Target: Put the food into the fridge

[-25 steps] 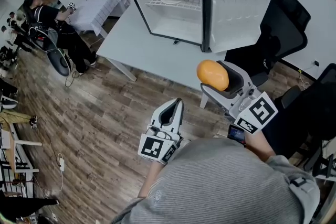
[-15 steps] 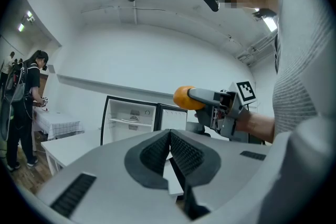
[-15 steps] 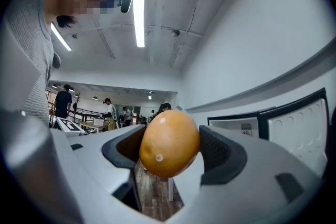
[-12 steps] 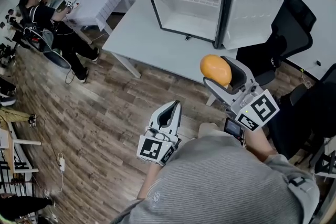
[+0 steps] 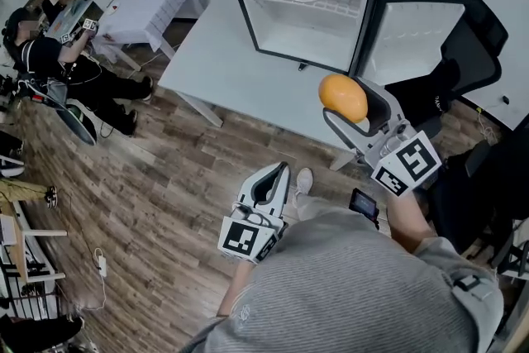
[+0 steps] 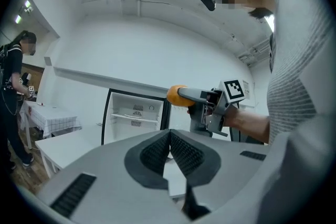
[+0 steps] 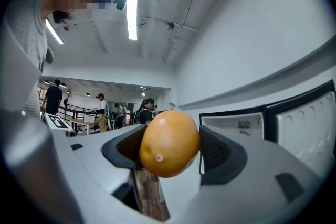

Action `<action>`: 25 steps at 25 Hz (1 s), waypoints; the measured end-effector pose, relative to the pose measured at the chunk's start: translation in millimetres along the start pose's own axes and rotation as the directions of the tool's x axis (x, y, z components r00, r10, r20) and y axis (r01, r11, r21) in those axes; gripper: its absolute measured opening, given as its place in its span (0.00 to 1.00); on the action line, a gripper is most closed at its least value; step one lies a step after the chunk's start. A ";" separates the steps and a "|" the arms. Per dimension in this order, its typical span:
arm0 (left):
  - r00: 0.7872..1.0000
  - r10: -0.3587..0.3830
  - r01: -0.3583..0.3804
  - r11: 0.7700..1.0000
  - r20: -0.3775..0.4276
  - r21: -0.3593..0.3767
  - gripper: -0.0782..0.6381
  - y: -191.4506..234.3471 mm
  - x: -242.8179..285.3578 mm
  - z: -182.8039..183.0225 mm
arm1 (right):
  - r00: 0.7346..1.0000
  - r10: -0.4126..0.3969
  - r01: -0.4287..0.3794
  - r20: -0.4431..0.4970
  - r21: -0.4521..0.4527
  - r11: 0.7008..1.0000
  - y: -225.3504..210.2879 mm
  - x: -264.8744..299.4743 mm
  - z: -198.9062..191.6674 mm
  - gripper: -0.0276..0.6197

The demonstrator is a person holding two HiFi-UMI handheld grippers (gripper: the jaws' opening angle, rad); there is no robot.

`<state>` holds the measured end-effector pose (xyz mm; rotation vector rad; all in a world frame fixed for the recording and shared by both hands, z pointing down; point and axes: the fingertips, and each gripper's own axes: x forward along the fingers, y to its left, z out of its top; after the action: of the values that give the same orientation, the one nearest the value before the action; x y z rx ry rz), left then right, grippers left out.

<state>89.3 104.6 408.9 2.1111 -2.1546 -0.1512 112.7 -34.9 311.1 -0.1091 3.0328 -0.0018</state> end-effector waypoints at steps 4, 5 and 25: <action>1.000 -0.007 0.007 1.000 0.009 0.004 0.12 35.4 26.8 13.6 | 1.000 -0.008 0.007 0.017 0.035 0.999 -24.0 39.2 -6.3 0.51; 1.000 -0.009 0.009 1.000 -0.002 0.002 0.12 45.6 34.2 14.7 | 1.000 -0.008 0.008 0.021 0.037 0.999 -29.1 48.5 -6.1 0.51; 0.962 -0.270 0.270 0.963 -0.041 0.008 0.12 148.3 189.4 45.4 | 0.982 -0.182 0.185 -0.051 0.044 0.982 -129.8 148.6 -33.6 0.51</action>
<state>-67.9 -82.1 390.3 2.3856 -1.8415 -0.1186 -29.0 -175.1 329.3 -0.3897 3.0541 -0.0949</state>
